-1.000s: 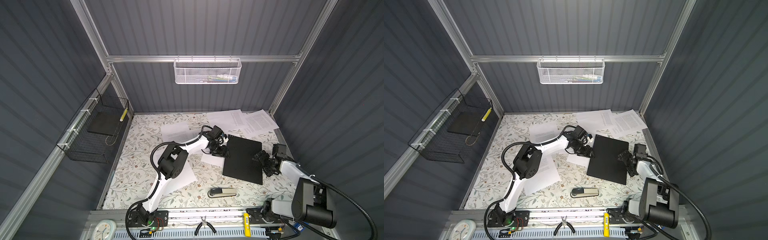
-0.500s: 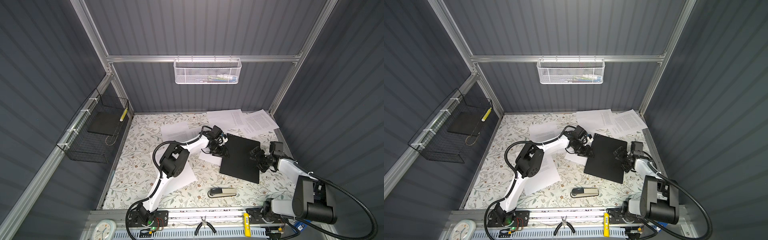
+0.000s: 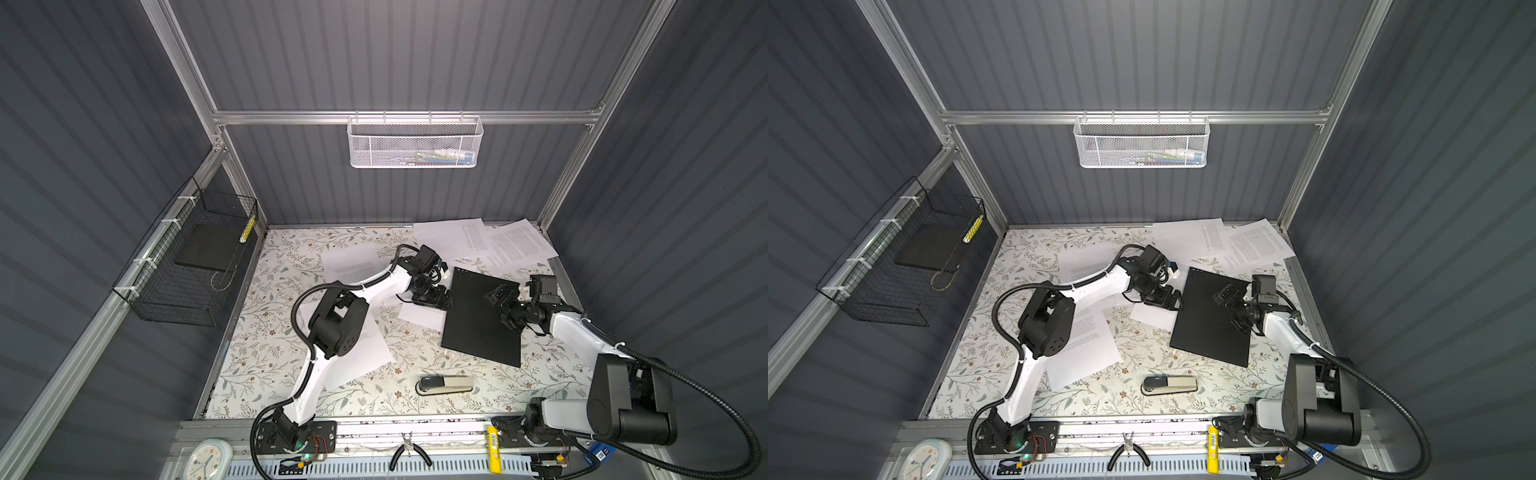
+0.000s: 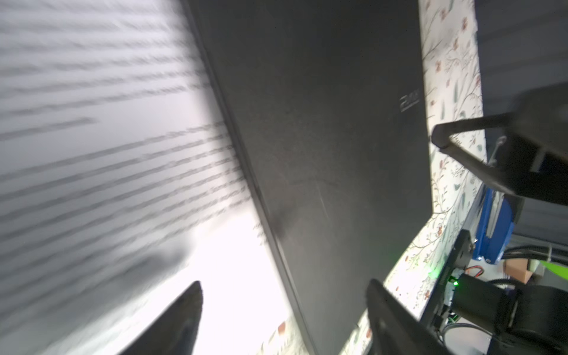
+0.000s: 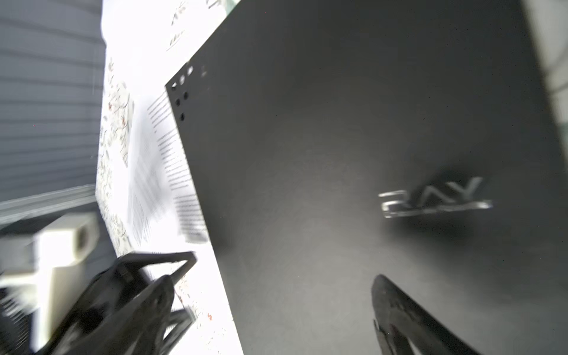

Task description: Put the files into the folder

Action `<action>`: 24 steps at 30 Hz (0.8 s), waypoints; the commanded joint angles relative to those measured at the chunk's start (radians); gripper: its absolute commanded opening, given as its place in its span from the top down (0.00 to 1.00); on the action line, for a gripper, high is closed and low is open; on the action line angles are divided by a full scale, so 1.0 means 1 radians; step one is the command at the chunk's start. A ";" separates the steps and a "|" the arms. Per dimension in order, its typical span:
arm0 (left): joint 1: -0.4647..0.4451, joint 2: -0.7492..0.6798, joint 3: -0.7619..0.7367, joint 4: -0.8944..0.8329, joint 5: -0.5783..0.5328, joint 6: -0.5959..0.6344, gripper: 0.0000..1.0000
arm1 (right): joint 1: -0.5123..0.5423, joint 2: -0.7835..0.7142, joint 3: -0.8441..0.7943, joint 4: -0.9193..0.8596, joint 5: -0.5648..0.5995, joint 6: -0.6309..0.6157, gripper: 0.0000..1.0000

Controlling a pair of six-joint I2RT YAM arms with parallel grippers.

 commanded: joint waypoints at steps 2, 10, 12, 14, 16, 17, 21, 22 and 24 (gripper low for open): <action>-0.005 -0.212 -0.163 0.105 -0.102 0.201 0.00 | -0.106 -0.016 -0.036 -0.049 0.051 0.002 0.01; -0.107 -0.471 -0.593 0.384 -0.373 0.648 0.00 | -0.223 -0.031 -0.063 -0.079 0.051 -0.021 0.01; -0.132 -0.501 -0.677 0.459 -0.402 0.756 0.00 | -0.249 -0.032 -0.073 -0.074 0.048 -0.016 0.01; -0.158 -0.514 -0.738 0.519 -0.441 0.835 0.00 | -0.265 -0.026 -0.084 -0.057 0.030 -0.011 0.01; -0.173 -0.519 -0.765 0.554 -0.451 0.862 0.00 | -0.268 -0.007 -0.088 -0.048 0.006 -0.009 0.01; -0.185 -0.522 -0.780 0.582 -0.456 0.879 0.00 | -0.267 0.004 -0.089 -0.039 -0.013 -0.006 0.01; -0.214 -0.506 -0.803 0.635 -0.483 0.929 0.00 | -0.262 0.036 -0.114 0.031 -0.089 0.042 0.01; -0.217 -0.501 -0.805 0.644 -0.488 0.936 0.00 | -0.256 0.043 -0.117 0.041 -0.101 0.051 0.01; -0.220 -0.497 -0.811 0.662 -0.495 0.956 0.00 | -0.226 0.051 -0.115 0.054 -0.106 0.069 0.01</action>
